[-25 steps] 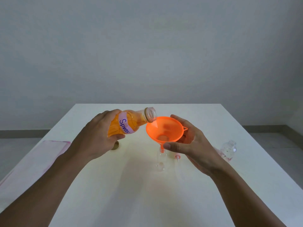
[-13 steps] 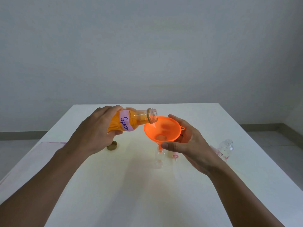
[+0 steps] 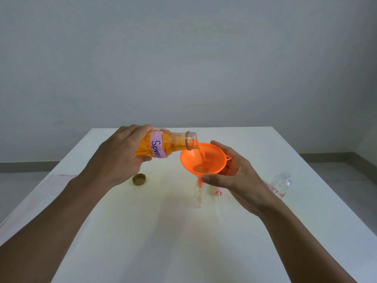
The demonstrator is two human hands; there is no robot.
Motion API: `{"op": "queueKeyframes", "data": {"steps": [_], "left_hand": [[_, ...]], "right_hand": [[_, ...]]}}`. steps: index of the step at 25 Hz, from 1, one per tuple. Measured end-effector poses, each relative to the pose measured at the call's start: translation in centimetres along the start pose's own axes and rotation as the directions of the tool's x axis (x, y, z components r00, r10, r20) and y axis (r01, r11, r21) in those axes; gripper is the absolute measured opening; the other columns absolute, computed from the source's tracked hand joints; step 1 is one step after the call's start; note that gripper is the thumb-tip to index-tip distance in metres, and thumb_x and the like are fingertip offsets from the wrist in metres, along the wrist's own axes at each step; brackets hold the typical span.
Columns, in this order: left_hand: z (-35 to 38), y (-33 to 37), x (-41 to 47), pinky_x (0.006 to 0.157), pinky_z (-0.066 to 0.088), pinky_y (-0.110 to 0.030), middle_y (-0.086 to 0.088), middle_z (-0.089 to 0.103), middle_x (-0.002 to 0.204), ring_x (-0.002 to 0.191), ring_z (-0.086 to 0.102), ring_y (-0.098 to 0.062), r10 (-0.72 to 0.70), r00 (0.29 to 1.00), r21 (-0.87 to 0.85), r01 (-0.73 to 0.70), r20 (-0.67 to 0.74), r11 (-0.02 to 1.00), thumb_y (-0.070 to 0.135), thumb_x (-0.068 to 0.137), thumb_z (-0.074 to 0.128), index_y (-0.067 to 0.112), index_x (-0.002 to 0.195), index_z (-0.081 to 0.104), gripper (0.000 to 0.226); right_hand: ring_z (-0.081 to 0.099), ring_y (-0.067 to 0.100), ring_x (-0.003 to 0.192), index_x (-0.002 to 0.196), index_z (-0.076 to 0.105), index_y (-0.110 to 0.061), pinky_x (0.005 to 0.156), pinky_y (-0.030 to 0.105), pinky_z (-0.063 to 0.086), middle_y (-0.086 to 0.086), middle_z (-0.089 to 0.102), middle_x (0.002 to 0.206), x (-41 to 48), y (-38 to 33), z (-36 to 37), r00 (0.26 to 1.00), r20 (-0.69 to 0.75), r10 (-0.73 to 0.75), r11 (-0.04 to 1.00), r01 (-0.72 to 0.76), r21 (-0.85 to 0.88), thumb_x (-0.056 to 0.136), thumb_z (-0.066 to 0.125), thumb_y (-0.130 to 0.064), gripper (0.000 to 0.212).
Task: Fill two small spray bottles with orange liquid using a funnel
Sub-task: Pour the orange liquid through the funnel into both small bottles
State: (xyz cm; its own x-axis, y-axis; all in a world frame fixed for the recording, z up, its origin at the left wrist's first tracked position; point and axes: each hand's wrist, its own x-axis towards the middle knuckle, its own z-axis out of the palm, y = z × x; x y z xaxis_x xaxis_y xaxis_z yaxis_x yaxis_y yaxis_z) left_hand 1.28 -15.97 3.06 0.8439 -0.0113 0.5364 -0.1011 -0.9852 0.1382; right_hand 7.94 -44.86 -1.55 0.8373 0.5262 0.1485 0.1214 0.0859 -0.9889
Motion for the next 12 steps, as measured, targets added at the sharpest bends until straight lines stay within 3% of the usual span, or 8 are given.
{"op": "queueKeyframes", "data": {"steps": [12], "left_hand": [[-0.18,-0.38,0.23,0.078,0.055,-0.047,0.0,0.061,0.123,0.11,0.055,-0.026,0.014,1.0,0.011,-0.013,-0.016,1.0,0.02,0.073,0.084,0.021,0.133,0.049,0.07]], "right_hand": [[0.071,0.015,0.114,0.146,0.049,-0.03,0.093,0.033,0.058,-0.002,0.066,0.131,-0.02,-0.24,0.09,1.0,0.001,0.008,1.0,-0.008,-0.019,0.058,0.098,-0.013,0.101]]}}
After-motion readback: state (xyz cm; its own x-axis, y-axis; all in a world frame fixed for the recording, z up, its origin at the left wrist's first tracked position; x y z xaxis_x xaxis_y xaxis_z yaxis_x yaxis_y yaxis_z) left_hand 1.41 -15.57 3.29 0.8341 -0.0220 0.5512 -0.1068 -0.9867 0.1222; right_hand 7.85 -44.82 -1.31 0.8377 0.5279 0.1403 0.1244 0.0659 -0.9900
